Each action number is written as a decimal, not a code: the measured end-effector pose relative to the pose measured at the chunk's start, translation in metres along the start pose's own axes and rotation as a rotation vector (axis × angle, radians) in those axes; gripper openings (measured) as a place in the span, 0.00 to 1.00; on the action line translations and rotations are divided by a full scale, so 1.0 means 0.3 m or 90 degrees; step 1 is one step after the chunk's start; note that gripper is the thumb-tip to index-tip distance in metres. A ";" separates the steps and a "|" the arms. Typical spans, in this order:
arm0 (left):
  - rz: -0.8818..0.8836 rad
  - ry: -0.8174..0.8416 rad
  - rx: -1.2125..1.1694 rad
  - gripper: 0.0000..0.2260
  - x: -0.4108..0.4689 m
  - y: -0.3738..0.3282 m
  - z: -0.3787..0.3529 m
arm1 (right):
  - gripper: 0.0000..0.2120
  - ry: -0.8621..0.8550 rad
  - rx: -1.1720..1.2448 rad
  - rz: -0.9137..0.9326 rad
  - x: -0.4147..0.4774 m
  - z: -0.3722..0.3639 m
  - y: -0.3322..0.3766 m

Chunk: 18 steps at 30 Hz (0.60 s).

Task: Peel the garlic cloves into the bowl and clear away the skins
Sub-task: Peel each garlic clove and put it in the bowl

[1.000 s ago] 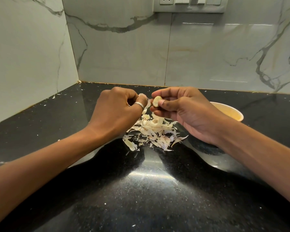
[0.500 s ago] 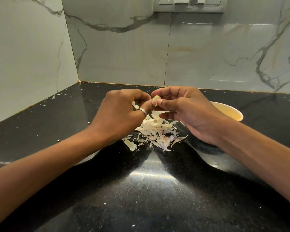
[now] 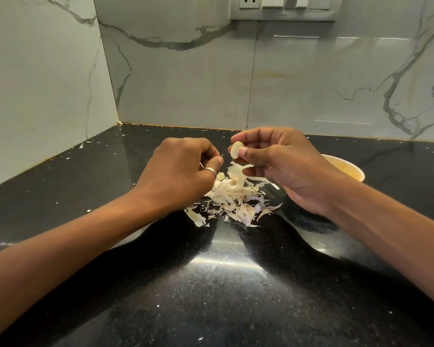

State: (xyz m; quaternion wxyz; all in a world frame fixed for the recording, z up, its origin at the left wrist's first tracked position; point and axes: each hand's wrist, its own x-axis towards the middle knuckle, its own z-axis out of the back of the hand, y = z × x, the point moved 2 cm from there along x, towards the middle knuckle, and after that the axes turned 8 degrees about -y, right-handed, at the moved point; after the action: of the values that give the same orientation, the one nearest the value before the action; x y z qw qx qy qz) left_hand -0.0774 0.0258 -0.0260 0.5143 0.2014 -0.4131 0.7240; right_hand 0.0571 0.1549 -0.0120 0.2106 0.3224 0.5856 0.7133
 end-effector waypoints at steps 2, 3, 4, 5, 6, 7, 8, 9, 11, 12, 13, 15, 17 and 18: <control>-0.007 0.010 0.018 0.04 -0.001 0.004 -0.002 | 0.10 -0.011 0.004 0.005 0.002 0.007 0.007; -0.012 0.012 0.023 0.02 -0.002 0.005 -0.001 | 0.09 -0.014 0.005 0.007 0.001 0.010 0.010; -0.022 0.010 0.026 0.01 -0.002 0.004 0.001 | 0.09 -0.016 0.007 0.007 0.001 0.012 0.012; -0.032 0.007 0.028 0.03 -0.002 0.002 0.002 | 0.09 -0.016 0.008 0.007 0.000 0.012 0.013; -0.040 0.006 0.027 0.05 -0.002 0.001 0.004 | 0.09 -0.016 0.009 0.006 -0.001 0.012 0.013; -0.045 0.004 0.025 0.08 -0.001 0.002 0.004 | 0.09 -0.016 0.006 0.006 0.000 0.011 0.012; -0.050 0.000 0.024 0.11 0.000 0.003 0.005 | 0.09 -0.015 0.003 0.005 0.000 0.010 0.010; -0.053 -0.006 0.026 0.11 0.001 0.003 0.005 | 0.09 -0.013 -0.001 0.005 0.001 0.010 0.009; -0.052 -0.019 0.032 0.11 0.001 0.002 0.005 | 0.09 -0.009 -0.004 0.008 0.001 0.009 0.008; -0.048 -0.025 0.037 0.14 0.000 0.000 0.004 | 0.09 -0.007 -0.006 0.009 0.001 0.008 0.008; -0.045 -0.028 0.042 0.17 -0.001 0.001 0.003 | 0.09 -0.006 -0.007 0.009 0.000 0.007 0.008; -0.044 -0.026 0.051 0.18 -0.003 0.001 0.001 | 0.09 -0.004 -0.009 0.010 -0.002 0.007 0.009; -0.040 -0.018 0.047 0.11 -0.002 0.004 0.002 | 0.09 -0.001 -0.012 0.011 -0.004 0.009 0.011; -0.039 -0.014 0.044 0.07 -0.001 0.004 0.005 | 0.09 -0.001 -0.013 0.010 -0.005 0.010 0.012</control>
State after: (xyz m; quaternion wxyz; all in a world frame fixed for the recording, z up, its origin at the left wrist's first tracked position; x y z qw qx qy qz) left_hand -0.0787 0.0244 -0.0259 0.5243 0.2394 -0.3875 0.7195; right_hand 0.0606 0.1552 -0.0084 0.2088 0.3254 0.5753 0.7208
